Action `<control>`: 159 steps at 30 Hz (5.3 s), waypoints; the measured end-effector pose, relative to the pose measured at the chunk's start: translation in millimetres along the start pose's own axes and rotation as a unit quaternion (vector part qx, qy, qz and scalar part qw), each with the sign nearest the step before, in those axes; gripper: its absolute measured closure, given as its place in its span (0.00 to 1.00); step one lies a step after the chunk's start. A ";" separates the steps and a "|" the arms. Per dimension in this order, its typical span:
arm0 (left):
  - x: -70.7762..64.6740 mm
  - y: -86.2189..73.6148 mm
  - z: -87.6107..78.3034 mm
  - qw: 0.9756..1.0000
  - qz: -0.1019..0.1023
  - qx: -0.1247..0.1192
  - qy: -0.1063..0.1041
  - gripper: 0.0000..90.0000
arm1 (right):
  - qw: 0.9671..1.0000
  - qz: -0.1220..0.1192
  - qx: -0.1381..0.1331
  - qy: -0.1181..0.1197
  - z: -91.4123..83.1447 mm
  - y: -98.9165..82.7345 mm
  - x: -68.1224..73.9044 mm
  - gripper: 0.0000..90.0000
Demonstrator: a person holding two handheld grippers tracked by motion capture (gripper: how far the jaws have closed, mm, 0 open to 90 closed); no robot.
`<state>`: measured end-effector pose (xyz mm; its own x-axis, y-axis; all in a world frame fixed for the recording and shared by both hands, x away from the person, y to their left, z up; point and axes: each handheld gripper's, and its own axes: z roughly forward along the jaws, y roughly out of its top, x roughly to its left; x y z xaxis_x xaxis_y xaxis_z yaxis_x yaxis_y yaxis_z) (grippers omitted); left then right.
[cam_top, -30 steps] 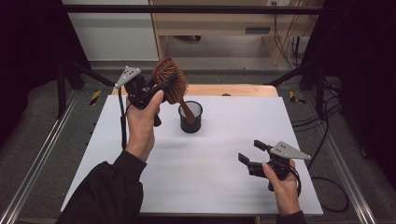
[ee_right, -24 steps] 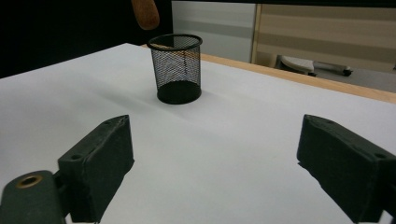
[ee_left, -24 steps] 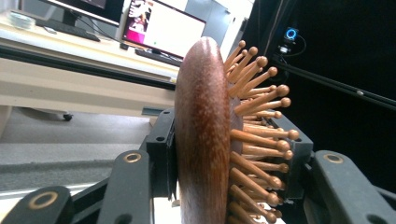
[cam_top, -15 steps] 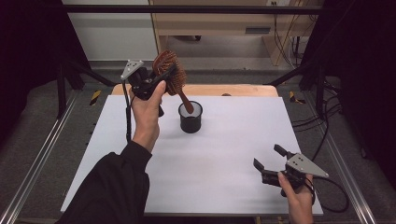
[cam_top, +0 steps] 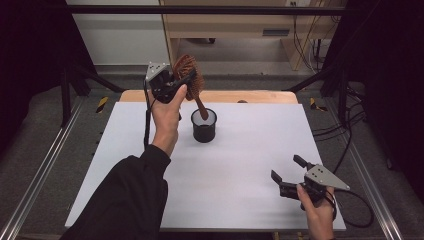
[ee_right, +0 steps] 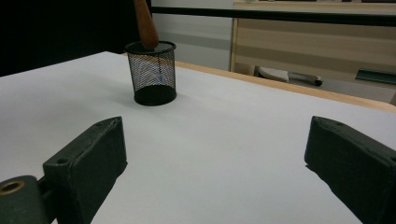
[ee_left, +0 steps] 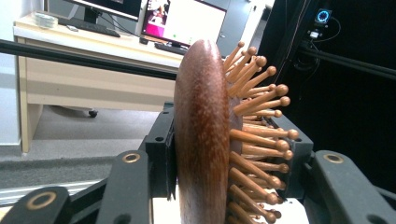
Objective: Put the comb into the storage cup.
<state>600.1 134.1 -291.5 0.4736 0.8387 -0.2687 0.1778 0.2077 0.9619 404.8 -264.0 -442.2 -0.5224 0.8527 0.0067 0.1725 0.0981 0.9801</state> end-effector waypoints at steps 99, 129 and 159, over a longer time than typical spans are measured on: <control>-6.8 -46.4 24.7 0.998 0.050 0.042 0.006 0.56 | 1.000 0.007 0.003 0.017 6.9 -1.8 -0.9 0.05; -4.8 -57.9 25.9 0.998 0.033 0.046 0.007 0.56 | 1.000 0.008 0.009 0.018 7.2 -2.7 -1.3 0.05; -7.0 -72.8 28.1 0.998 0.021 0.052 0.001 0.56 | 1.000 0.008 0.009 0.018 7.4 -2.8 -1.2 0.05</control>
<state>608.1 99.0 -361.1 0.4801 0.8469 -0.2287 0.2461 0.1202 0.9618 411.2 -261.5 -446.3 -0.5498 0.8348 0.0296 0.1962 0.0946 0.9760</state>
